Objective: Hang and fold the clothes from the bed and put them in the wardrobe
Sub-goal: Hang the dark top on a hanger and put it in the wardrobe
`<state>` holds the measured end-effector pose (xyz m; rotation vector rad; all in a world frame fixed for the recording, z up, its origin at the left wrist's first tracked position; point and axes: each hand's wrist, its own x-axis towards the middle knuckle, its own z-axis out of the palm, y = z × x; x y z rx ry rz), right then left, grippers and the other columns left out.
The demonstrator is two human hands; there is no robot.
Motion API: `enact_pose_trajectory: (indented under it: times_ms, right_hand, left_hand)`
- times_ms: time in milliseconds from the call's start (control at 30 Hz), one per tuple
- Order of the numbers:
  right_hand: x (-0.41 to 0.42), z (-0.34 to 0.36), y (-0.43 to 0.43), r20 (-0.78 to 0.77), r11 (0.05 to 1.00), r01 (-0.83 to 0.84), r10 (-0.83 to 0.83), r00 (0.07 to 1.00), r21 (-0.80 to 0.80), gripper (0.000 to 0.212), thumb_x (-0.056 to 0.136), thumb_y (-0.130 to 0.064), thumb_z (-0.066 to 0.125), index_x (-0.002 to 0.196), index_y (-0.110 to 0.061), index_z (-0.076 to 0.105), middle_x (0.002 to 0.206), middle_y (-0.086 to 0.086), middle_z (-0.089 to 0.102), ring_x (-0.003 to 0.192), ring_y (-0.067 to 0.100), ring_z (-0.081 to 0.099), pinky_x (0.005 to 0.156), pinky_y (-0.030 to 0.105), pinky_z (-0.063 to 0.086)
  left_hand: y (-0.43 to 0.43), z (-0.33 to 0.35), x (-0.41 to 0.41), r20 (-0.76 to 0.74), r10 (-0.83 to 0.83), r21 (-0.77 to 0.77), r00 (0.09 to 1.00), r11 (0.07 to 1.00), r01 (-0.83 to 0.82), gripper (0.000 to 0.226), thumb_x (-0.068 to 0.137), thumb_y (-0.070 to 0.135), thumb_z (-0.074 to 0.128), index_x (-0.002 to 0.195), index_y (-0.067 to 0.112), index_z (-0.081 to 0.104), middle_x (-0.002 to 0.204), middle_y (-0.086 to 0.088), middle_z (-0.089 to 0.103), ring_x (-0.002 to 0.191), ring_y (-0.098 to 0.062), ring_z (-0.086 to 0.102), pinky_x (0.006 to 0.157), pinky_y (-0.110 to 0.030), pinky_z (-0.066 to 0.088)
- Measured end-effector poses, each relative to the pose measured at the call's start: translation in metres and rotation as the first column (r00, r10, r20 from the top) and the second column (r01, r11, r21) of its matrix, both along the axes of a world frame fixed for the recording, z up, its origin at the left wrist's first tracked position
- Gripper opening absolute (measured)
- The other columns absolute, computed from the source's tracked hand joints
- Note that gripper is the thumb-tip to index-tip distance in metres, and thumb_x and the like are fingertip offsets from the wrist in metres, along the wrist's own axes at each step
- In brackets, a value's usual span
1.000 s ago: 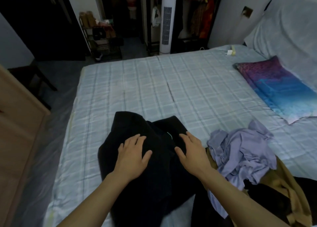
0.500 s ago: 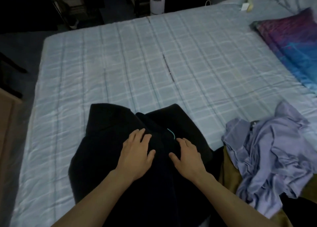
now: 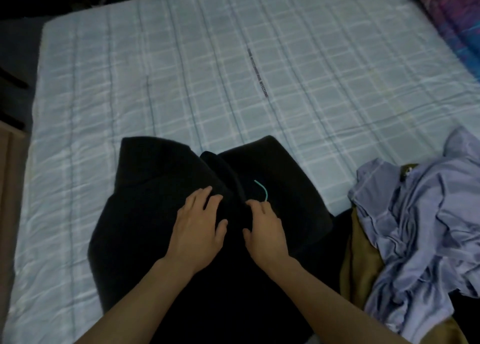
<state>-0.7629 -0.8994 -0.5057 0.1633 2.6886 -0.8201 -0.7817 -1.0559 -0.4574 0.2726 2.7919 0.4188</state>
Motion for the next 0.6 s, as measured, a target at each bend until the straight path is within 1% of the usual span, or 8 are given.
enact_pose_trajectory:
  times_ms: [100,200,267,333,367,433,533,600]
  right_hand:
    - [0.012,0.005,-0.009,-0.022,0.997,-0.082,0.082,0.996,0.003,0.058,0.094,-0.028,0.057,0.147,-0.021,0.036,0.141,0.001,0.043,0.122,0.019,0.049,0.105,0.034,0.039]
    - [0.021,0.007,-0.011,-0.025,0.987,-0.159,0.159,0.987,-0.029,0.052,0.097,-0.033,0.051,0.147,-0.022,0.041,0.14,-0.002,0.048,0.121,0.018,0.048,0.104,0.033,0.04]
    - [0.022,0.007,-0.011,-0.041,0.981,-0.18,0.178,0.983,-0.074,0.04,0.098,-0.027,0.048,0.138,-0.022,0.051,0.132,-0.003,0.055,0.115,0.016,0.05,0.101,0.034,0.043]
    - [0.023,0.008,-0.012,-0.047,0.974,-0.199,0.194,0.98,-0.109,0.03,0.098,-0.019,0.046,0.124,-0.021,0.059,0.121,-0.002,0.06,0.107,0.014,0.053,0.098,0.034,0.046]
    - [0.024,0.008,-0.012,-0.042,0.97,-0.206,0.202,0.978,-0.13,0.03,0.097,-0.016,0.045,0.123,-0.021,0.06,0.12,-0.003,0.061,0.108,0.013,0.054,0.098,0.033,0.046]
    - [0.026,0.006,-0.008,-0.013,0.967,-0.174,0.174,0.985,-0.184,0.038,0.096,-0.01,0.048,0.131,-0.022,0.057,0.127,-0.005,0.059,0.114,0.01,0.053,0.103,0.027,0.044]
    - [0.027,-0.001,0.004,0.047,0.972,0.023,-0.013,0.999,-0.232,0.039,0.094,-0.006,0.054,0.13,-0.022,0.056,0.127,-0.007,0.052,0.107,0.001,0.053,0.099,0.018,0.045]
    - [0.023,-0.004,0.011,0.118,0.964,0.135,-0.11,0.987,-0.228,0.036,0.093,-0.011,0.061,0.126,-0.023,0.055,0.123,-0.007,0.052,0.103,0.002,0.053,0.096,0.023,0.049]
  left_hand:
    - [0.001,0.003,-0.004,-0.05,-0.043,-0.024,0.998,0.999,0.042,0.057,0.094,0.034,0.058,0.147,0.022,0.04,0.16,-0.004,0.025,0.148,-0.021,0.02,0.116,-0.04,0.03]
    - [0.006,-0.002,-0.013,-0.039,-0.222,-0.15,0.974,0.965,0.214,0.07,0.093,0.028,0.059,0.154,0.025,0.027,0.165,-0.004,0.012,0.152,-0.023,0.008,0.121,-0.042,0.018]
    - [0.01,-0.01,-0.021,0.024,-0.406,-0.254,0.913,0.881,0.399,0.082,0.091,0.025,0.06,0.157,0.028,0.012,0.166,-0.002,-0.005,0.153,-0.024,-0.007,0.123,-0.046,0.004]
    - [0.013,-0.019,-0.031,0.133,-0.529,-0.326,0.838,0.775,0.541,0.083,0.093,0.023,0.058,0.158,0.03,0.007,0.166,0.0,-0.008,0.152,-0.024,-0.015,0.122,-0.05,-0.006]
    - [0.014,-0.023,-0.036,0.203,-0.546,-0.35,0.813,0.735,0.581,0.081,0.094,0.023,0.058,0.157,0.03,0.008,0.167,0.0,-0.004,0.152,-0.024,-0.014,0.121,-0.052,-0.007]
    - [0.014,-0.028,-0.047,0.313,-0.522,-0.38,0.794,0.697,0.608,0.083,0.091,0.026,0.063,0.157,0.029,0.012,0.166,0.001,0.009,0.153,-0.023,-0.003,0.121,-0.054,-0.002]
    - [0.018,-0.034,-0.057,0.31,-0.55,-0.441,0.775,0.639,0.63,0.087,0.084,0.034,0.07,0.155,0.027,0.023,0.157,-0.001,0.027,0.147,-0.025,0.019,0.121,-0.055,0.006]
    - [0.024,-0.038,-0.06,0.288,-0.578,-0.47,0.764,0.609,0.638,0.072,0.084,0.035,0.069,0.148,0.025,0.037,0.15,-0.004,0.034,0.141,-0.027,0.026,0.121,-0.056,0.01]
